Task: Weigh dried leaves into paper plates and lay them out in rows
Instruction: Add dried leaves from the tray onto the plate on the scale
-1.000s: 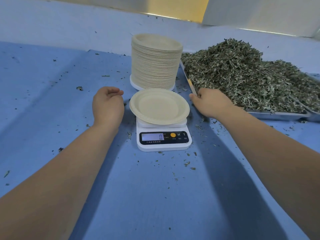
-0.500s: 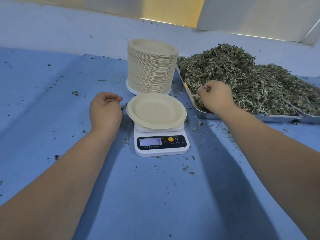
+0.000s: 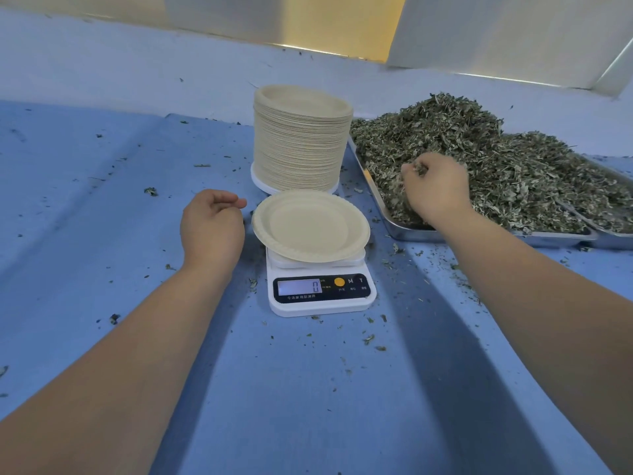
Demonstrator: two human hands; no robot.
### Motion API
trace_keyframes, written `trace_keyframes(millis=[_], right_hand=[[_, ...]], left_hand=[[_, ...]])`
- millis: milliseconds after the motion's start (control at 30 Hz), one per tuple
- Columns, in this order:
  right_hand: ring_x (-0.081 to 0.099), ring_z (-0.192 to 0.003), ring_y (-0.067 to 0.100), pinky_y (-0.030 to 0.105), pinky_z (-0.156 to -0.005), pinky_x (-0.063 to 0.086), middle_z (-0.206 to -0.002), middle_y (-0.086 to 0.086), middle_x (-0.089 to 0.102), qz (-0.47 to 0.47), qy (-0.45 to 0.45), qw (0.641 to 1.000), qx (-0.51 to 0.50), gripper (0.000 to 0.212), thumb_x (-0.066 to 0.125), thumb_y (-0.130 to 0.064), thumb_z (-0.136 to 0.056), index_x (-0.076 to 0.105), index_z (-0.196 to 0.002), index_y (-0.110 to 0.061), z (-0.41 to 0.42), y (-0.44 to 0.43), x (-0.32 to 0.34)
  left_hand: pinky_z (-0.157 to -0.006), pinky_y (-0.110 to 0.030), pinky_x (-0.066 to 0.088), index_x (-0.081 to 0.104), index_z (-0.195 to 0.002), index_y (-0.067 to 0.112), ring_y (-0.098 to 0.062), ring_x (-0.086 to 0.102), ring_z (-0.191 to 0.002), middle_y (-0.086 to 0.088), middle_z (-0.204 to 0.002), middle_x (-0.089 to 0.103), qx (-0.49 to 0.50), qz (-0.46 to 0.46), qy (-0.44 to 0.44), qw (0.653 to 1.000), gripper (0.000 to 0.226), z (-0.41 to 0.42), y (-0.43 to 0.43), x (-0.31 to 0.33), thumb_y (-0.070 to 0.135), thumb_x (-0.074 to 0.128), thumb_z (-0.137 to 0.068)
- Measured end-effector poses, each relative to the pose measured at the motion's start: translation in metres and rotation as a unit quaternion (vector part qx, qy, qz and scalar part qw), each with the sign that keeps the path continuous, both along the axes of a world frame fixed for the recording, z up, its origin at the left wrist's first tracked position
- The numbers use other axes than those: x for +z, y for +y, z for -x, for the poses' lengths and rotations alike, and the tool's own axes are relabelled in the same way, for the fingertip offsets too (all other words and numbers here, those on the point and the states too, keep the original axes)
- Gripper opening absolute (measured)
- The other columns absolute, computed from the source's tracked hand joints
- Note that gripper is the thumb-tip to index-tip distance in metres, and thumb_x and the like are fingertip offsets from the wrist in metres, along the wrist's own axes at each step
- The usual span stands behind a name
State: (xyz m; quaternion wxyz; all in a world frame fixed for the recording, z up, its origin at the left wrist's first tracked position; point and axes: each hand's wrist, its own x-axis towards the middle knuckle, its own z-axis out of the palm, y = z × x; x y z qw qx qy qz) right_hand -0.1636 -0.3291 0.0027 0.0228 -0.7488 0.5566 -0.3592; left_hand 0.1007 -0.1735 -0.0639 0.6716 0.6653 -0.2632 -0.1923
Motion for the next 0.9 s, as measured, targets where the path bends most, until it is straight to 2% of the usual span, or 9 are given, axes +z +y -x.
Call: trace_keyframes(millis=[100, 300, 433, 533, 600, 700, 767, 833, 900], right_hand=[[0.037, -0.045, 0.010, 0.029, -0.048, 0.034, -0.056, -0.005, 0.047, 0.044, -0.043, 0.998, 0.019, 0.035, 0.055, -0.035, -0.101, 0.054, -0.071, -0.016, -0.010, 0.006, 0.018], [0.047, -0.055, -0.006, 0.007, -0.053, 0.034, -0.066, -0.013, 0.056, 0.078, -0.080, 0.983, 0.146, 0.026, 0.059, -0.031, -0.099, 0.066, -0.080, -0.014, -0.062, 0.048, 0.039], [0.050, -0.057, -0.011, 0.012, -0.053, 0.035, -0.061, -0.017, 0.052, 0.038, -0.033, 0.969, 0.243, 0.025, 0.057, -0.033, -0.101, 0.062, -0.080, -0.021, -0.095, 0.076, 0.019], [0.053, -0.069, 0.009, 0.036, -0.067, 0.045, -0.069, -0.008, 0.055, -0.042, 0.068, 0.953, 0.292, 0.035, 0.042, -0.035, -0.108, 0.056, -0.083, -0.014, -0.106, 0.082, 0.004], [0.054, -0.076, 0.020, 0.040, -0.074, 0.046, -0.075, -0.002, 0.055, -0.078, 0.087, 0.943, 0.312, 0.038, 0.035, -0.037, -0.109, 0.052, -0.088, -0.012, -0.108, 0.083, 0.003], [0.057, -0.083, 0.022, 0.041, -0.078, 0.046, -0.081, 0.000, 0.059, -0.077, 0.088, 0.941, 0.318, 0.041, 0.030, -0.043, -0.109, 0.054, -0.098, -0.011, -0.108, 0.082, 0.009], [0.060, -0.095, 0.023, 0.041, -0.086, 0.048, -0.097, 0.004, 0.067, -0.086, 0.067, 0.941, 0.320, 0.047, 0.029, -0.045, -0.109, 0.059, -0.110, -0.010, -0.107, 0.082, 0.016], [0.061, -0.100, 0.015, 0.031, -0.087, 0.050, -0.108, 0.002, 0.068, -0.102, 0.013, 0.942, 0.319, 0.048, 0.029, -0.045, -0.109, 0.062, -0.116, -0.011, -0.108, 0.081, 0.023], [0.060, -0.095, 0.006, 0.023, -0.080, 0.047, -0.103, -0.007, 0.069, -0.102, -0.047, 0.944, 0.310, 0.044, 0.030, -0.044, -0.109, 0.066, -0.111, -0.018, -0.109, 0.081, 0.027]], left_hand=[[-0.074, -0.021, 0.048, 0.065, -0.092, 0.028, -0.003, 0.068, -0.094, 0.016, -0.093, 0.076, -0.002, 0.001, 0.003, 1.000, 0.031, 0.000, -0.001, -0.001, 0.004, 0.046, -0.087], [-0.072, -0.019, 0.046, 0.066, -0.091, 0.027, -0.004, 0.069, -0.093, 0.016, -0.091, 0.076, -0.001, 0.005, 0.004, 1.000, 0.030, -0.001, -0.001, -0.001, 0.004, 0.047, -0.086], [-0.074, -0.020, 0.047, 0.066, -0.092, 0.026, -0.004, 0.069, -0.094, 0.016, -0.091, 0.076, -0.005, 0.002, 0.004, 1.000, 0.030, -0.001, -0.003, -0.002, 0.003, 0.047, -0.086], [-0.074, -0.020, 0.047, 0.066, -0.092, 0.026, -0.005, 0.069, -0.094, 0.016, -0.091, 0.076, -0.004, 0.004, 0.001, 1.000, 0.031, -0.002, -0.003, -0.003, 0.003, 0.047, -0.084], [-0.076, -0.021, 0.048, 0.066, -0.091, 0.026, -0.007, 0.069, -0.095, 0.013, -0.093, 0.076, -0.006, 0.010, -0.003, 1.000, 0.032, -0.002, -0.003, -0.004, 0.002, 0.046, -0.082], [-0.078, -0.024, 0.050, 0.066, -0.090, 0.026, -0.009, 0.070, -0.097, 0.011, -0.095, 0.076, -0.008, 0.015, -0.003, 1.000, 0.032, -0.003, -0.004, -0.005, 0.002, 0.045, -0.083], [-0.078, -0.024, 0.050, 0.065, -0.089, 0.026, -0.009, 0.070, -0.097, 0.012, -0.094, 0.076, -0.011, 0.013, -0.008, 1.000, 0.033, -0.003, -0.005, -0.005, 0.002, 0.045, -0.082], [-0.077, -0.024, 0.049, 0.065, -0.089, 0.027, -0.008, 0.070, -0.097, 0.013, -0.094, 0.076, -0.015, 0.010, -0.011, 1.000, 0.033, -0.003, -0.005, -0.005, 0.002, 0.045, -0.082], [-0.078, -0.024, 0.049, 0.065, -0.089, 0.028, -0.009, 0.070, -0.098, 0.013, -0.094, 0.076, -0.012, 0.008, -0.008, 1.000, 0.033, -0.003, -0.004, -0.004, 0.002, 0.045, -0.082]])
